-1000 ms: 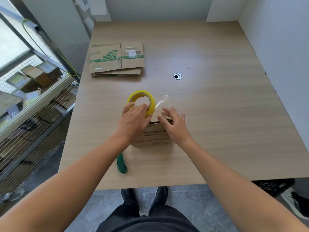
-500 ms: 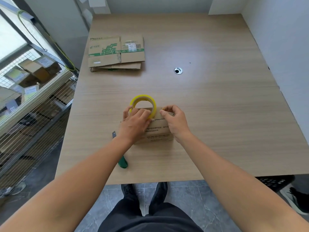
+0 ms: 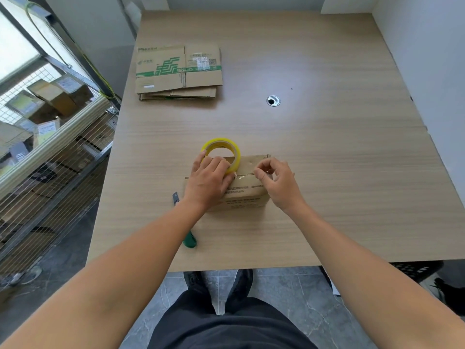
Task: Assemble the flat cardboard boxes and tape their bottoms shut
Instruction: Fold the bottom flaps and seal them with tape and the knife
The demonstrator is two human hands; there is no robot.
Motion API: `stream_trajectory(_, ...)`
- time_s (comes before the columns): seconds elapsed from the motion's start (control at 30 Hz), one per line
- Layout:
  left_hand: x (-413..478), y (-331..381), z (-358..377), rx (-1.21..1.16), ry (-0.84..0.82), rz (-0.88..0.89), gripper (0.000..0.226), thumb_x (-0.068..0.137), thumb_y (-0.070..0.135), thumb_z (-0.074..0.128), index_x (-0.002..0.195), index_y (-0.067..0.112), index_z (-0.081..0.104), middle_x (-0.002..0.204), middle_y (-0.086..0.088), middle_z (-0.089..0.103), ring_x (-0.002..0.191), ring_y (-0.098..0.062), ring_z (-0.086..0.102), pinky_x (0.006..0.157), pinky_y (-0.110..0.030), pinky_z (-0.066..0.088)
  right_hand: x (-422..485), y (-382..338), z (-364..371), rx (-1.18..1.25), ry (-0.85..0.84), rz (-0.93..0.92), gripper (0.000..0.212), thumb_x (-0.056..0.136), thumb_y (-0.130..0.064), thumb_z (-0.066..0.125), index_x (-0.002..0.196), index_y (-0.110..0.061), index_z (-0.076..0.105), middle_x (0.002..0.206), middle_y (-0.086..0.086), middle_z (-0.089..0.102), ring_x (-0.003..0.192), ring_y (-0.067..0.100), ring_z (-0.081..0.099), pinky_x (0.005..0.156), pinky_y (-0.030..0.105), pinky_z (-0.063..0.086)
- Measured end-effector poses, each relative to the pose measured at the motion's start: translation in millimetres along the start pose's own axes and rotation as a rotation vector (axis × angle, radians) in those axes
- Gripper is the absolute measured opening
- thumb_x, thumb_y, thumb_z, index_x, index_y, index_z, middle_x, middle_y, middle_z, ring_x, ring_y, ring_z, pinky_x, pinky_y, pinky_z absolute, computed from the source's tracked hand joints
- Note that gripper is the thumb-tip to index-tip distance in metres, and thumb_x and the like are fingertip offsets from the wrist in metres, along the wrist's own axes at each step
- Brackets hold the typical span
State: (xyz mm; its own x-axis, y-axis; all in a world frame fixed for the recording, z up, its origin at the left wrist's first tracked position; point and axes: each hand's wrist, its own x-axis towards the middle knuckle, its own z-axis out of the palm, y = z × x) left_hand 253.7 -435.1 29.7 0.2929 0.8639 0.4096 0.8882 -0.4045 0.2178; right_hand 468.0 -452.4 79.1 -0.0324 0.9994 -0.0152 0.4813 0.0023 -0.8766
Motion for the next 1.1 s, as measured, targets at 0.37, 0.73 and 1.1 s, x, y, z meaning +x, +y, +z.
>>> stream_trajectory(0.37, -3, -1, 7, 0.02, 0.053, 0.023, 0.024, 0.098, 0.04, 0.058, 0.096, 0.016, 0.061, 0.099, 0.0, 0.064, 0.098, -0.025, 0.057, 0.117, -0.042, 0.027, 2, 3, 3, 0.153, 0.058, -0.038, 0.015, 0.094, -0.016, 0.069, 0.084, -0.017, 0.058, 0.083, 0.0, 0.064, 0.077, 0.013, 0.053, 0.074, 0.029, 0.044)
stream_trajectory(0.73, -4, 3, 9, 0.194, 0.298, 0.175, 0.041, 0.092, 0.053, 0.066, 0.072, 0.019, 0.056, 0.075, 0.001, 0.056, 0.085, -0.027, 0.061, 0.095, -0.042, 0.039, -4, 25, 3, 0.592, 0.414, 0.408, 0.02, 0.103, -0.008, 0.053, 0.086, -0.017, 0.049, 0.063, 0.001, 0.058, 0.046, 0.006, 0.046, 0.046, 0.021, 0.039)
stream_trajectory(1.1, -7, 0, 11, 0.203, 0.286, 0.11, 0.033, 0.089, 0.06, 0.064, 0.091, 0.027, 0.07, 0.095, 0.009, 0.066, 0.083, -0.022, 0.055, 0.082, -0.043, 0.028, 6, 28, 0, 0.584, 0.373, 0.486, 0.019, 0.103, -0.013, 0.055, 0.085, -0.016, 0.051, 0.074, 0.002, 0.065, 0.063, 0.012, 0.06, 0.054, 0.023, 0.05)
